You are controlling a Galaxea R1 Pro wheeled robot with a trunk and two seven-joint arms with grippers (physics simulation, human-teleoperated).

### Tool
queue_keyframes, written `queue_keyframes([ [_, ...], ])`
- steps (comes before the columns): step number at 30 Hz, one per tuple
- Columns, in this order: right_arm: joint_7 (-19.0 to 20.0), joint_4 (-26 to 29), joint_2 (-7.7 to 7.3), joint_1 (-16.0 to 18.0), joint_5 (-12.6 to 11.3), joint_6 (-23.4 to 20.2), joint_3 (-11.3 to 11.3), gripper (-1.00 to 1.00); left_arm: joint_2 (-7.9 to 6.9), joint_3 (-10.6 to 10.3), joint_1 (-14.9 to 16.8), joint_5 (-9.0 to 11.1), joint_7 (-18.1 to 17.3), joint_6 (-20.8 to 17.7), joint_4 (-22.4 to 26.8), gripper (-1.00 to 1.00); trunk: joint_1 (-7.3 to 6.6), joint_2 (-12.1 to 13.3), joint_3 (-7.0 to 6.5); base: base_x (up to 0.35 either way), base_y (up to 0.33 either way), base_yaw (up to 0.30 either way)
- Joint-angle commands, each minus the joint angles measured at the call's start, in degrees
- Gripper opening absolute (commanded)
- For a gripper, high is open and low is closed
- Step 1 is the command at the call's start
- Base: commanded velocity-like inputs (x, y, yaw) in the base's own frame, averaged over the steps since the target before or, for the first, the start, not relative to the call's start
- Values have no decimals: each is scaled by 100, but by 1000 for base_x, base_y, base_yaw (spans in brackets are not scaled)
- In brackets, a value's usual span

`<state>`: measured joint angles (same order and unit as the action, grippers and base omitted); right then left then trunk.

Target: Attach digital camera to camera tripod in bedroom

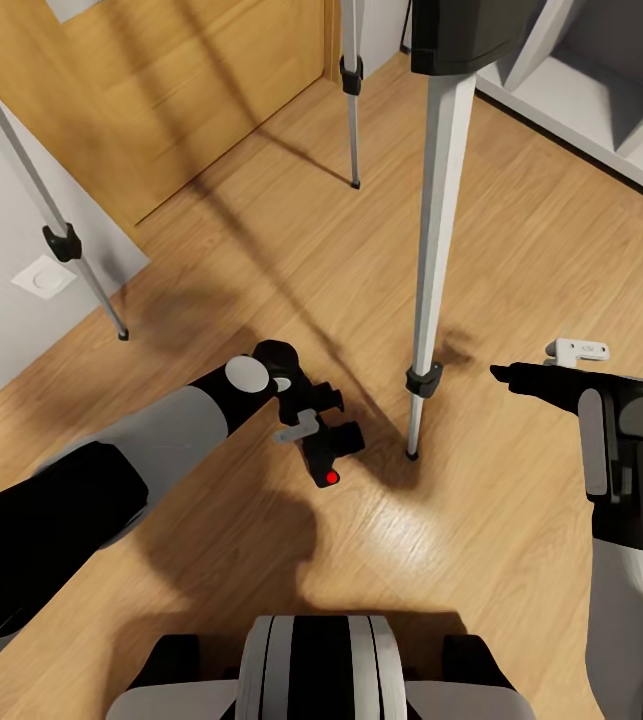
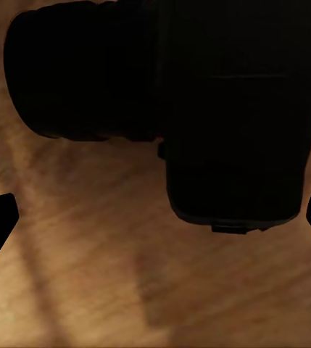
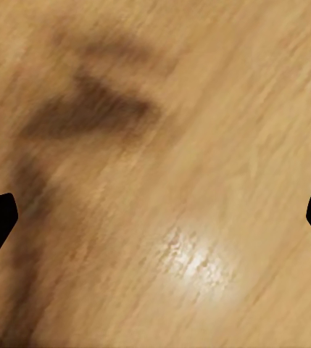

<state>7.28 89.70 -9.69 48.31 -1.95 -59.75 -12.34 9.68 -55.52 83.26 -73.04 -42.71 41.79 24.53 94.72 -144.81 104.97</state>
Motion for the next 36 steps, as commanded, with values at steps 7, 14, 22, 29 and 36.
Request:
queue_keyframes([
  [7, 10, 4, 1, 3, -16, -25, -6, 100, -1, -20, 5, -75, 39, 2, 3, 100, -1, -1, 3, 0, 0, 0],
  [14, 10, 4, 2, 3, -16, -25, -6, 100, -1, -14, 6, -98, 121, -2, 0, 100, -1, -1, 3, 0, 0, 0],
  [22, 10, 4, 2, 3, -16, -25, -6, 100, -1, -12, 6, -109, 159, -4, 0, 100, -1, -1, 3, 0, 0, 0],
  [29, 10, 4, 2, 3, -16, -25, -5, 100, 1, -17, 6, -116, 143, -4, -1, 100, -1, -1, 3, 0, 0, 0],
  [36, 10, 4, 2, 3, -16, -25, -3, 100, 6, -19, 6, -127, 99, -3, -1, 100, -1, -1, 3, 0, 0, 0],
])
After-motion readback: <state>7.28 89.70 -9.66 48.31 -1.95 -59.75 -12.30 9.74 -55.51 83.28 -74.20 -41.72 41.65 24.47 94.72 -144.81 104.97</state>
